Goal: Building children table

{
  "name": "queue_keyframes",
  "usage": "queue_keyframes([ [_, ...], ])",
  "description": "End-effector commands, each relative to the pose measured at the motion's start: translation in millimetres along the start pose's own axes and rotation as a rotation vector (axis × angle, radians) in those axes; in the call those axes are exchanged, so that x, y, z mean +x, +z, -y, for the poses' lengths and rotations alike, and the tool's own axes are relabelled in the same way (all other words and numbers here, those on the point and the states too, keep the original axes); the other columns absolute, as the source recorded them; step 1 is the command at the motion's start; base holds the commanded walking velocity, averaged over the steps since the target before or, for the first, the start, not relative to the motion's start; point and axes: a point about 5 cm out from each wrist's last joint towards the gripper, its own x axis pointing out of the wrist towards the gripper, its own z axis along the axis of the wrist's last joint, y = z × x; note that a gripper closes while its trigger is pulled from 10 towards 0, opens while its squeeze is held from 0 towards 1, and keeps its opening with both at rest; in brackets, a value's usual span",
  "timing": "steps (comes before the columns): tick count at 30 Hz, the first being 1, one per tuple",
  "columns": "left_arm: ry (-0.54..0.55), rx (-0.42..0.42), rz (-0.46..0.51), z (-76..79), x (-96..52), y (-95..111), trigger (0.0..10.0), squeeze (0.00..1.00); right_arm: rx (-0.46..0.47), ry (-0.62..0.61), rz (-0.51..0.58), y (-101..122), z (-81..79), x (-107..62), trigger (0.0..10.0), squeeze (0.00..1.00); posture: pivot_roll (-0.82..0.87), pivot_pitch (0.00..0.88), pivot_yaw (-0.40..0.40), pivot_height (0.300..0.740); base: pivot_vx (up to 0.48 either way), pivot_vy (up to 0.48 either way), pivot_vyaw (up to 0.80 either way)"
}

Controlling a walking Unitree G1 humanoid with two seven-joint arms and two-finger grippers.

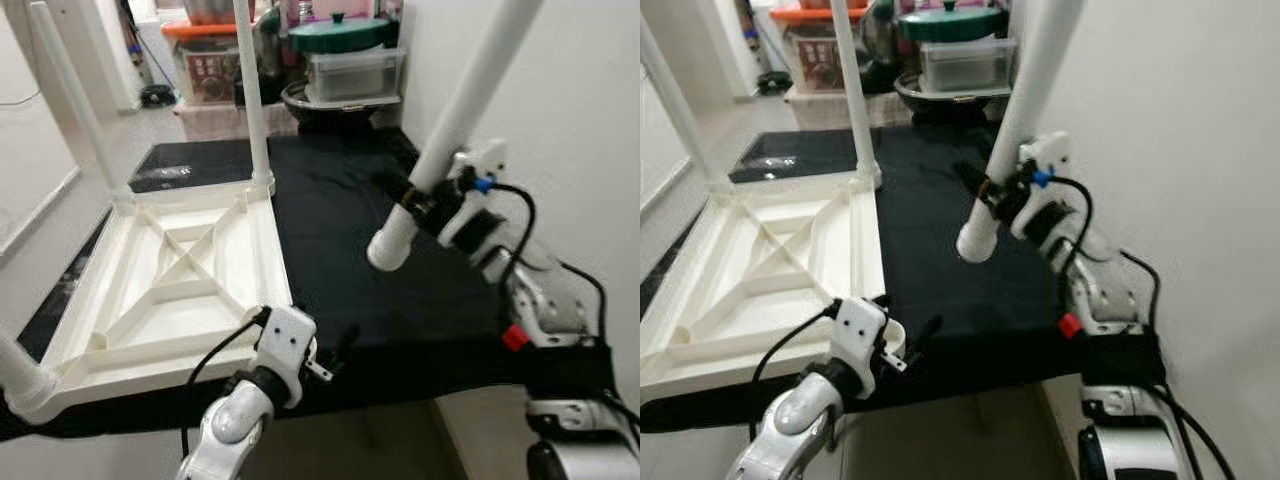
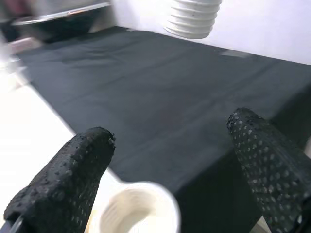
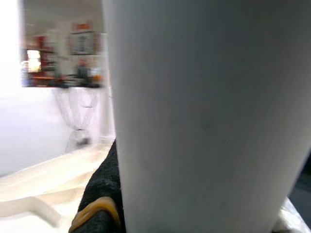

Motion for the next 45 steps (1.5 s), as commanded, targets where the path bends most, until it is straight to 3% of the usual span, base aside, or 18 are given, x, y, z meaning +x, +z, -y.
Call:
queue_keyframes([
  [1,0.015,0.008,-0.021,-3.4,-3.3,-3.5,10.0,0.0,0.015,0.058,0.023,1.2,-10.1,8.4,10.0,0.0,0.03,0.01,-0.041,0.74,0.0,0.0,0.79],
  [10,-0.014,-0.018,-0.045,10.2,-8.5,-8.8,10.0,0.0,0.019,0.056,0.027,2.6,-6.4,11.6,10.0,0.0,0.02,0.017,-0.044,0.74,0.0,0.0,0.79],
  [19,-0.005,-0.028,-0.055,8.9,-8.1,-11.1,10.0,0.0,0.017,0.051,0.012,1.1,-4.0,11.0,10.0,0.0,0.03,0.019,-0.042,0.74,0.0,0.0,0.78],
  [24,-0.006,-0.029,-0.06,9.2,-8.9,-11.4,10.0,0.0,0.052,0.055,-0.012,-1.9,-1.8,8.6,10.0,0.0,0.03,0.02,-0.043,0.74,0.0,0.0,0.0],
  [29,-0.003,-0.03,-0.067,9.1,-9.5,-12.8,10.0,0.0,0.081,0.134,-0.046,-1.7,8.1,-3.4,10.0,0.0,0.03,0.021,-0.044,0.74,0.0,0.0,0.0],
  [32,-0.008,-0.03,-0.069,9.1,-11.2,-12.8,10.0,0.0,0.055,0.161,-0.085,3.2,26.3,-17.2,10.0,0.0,0.03,0.022,-0.04,0.74,0.0,0.0,0.0],
  [37,-0.005,-0.032,-0.068,8.3,-12.3,-12.6,10.0,0.0,0.052,0.202,-0.109,7.1,34.8,-26.7,10.0,0.0,0.03,0.024,-0.039,0.74,0.0,0.0,0.0],
  [38,-0.002,-0.033,-0.07,7.5,-13.4,-12.8,10.0,0.0,0.047,0.232,-0.145,10.3,43.5,-36.2,10.0,0.0,0.03,0.024,-0.039,0.74,0.0,0.0,0.0],
  [42,0.001,-0.023,-0.078,6.4,-16.1,-13.8,10.0,0.0,0.041,0.293,-0.217,11.3,52.8,-54.5,10.0,0.0,0.04,0.034,-0.039,0.74,0.0,0.0,0.0],
  [45,0.003,-0.026,-0.081,5.8,-17.0,-14.0,10.0,0.0,0.001,0.258,-0.243,11.0,61.5,-62.4,10.0,0.0,0.04,0.039,-0.029,0.74,0.0,0.0,0.0],
])
